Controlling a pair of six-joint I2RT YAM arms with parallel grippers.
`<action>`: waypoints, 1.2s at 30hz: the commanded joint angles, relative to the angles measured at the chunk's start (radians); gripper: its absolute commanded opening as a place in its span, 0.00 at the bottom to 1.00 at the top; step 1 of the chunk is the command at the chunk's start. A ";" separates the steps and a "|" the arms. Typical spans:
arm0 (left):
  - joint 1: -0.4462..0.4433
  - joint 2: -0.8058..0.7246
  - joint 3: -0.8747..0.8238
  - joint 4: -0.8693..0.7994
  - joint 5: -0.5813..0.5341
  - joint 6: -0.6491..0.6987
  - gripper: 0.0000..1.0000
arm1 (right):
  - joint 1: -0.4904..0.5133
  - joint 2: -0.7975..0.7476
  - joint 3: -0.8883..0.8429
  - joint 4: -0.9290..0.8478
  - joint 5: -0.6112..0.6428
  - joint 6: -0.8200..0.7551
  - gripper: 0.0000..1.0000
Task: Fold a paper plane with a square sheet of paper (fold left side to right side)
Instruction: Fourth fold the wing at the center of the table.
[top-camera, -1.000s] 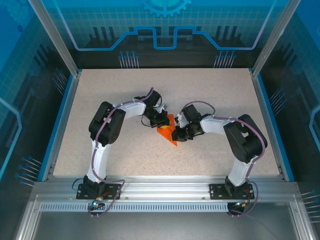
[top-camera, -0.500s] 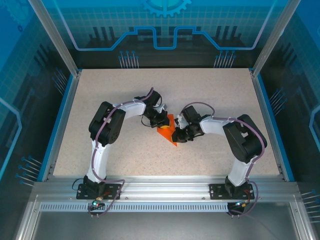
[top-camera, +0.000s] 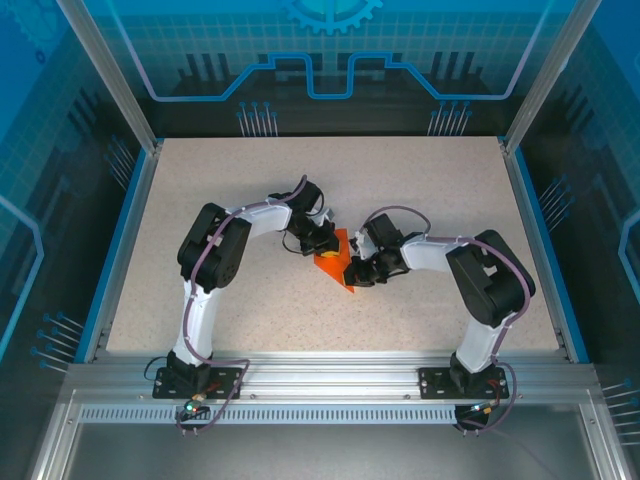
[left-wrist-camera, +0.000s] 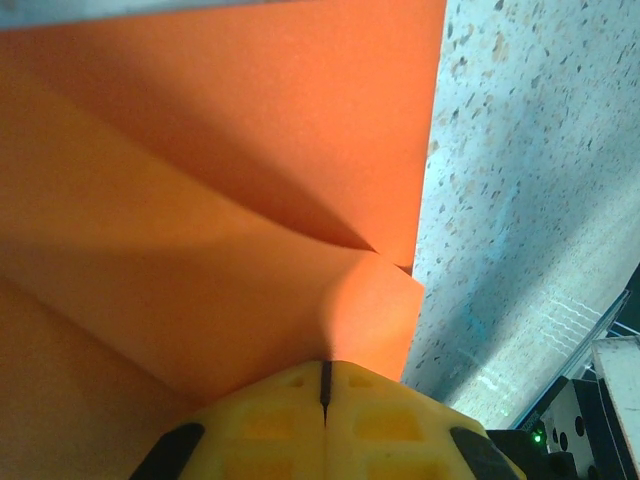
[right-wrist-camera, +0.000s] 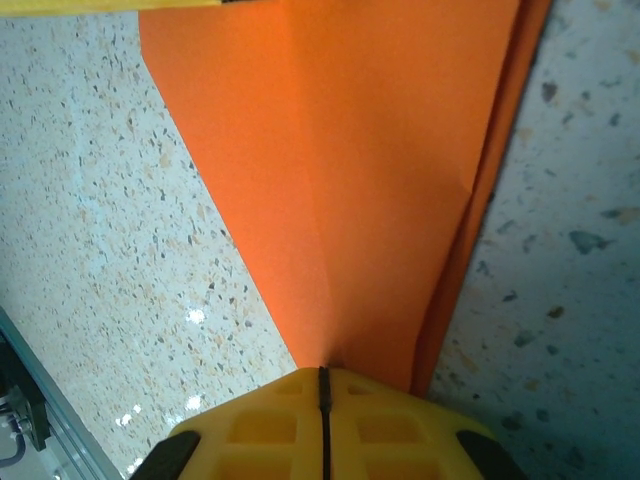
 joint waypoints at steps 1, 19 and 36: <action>0.012 0.020 -0.036 -0.084 -0.087 0.024 0.03 | 0.023 0.013 -0.063 -0.165 0.017 0.005 0.08; 0.017 0.029 -0.036 -0.082 -0.092 0.021 0.03 | 0.053 -0.055 -0.123 -0.226 0.024 0.006 0.08; 0.017 0.029 -0.033 -0.082 -0.090 0.021 0.03 | 0.046 -0.120 -0.168 -0.263 0.047 0.008 0.08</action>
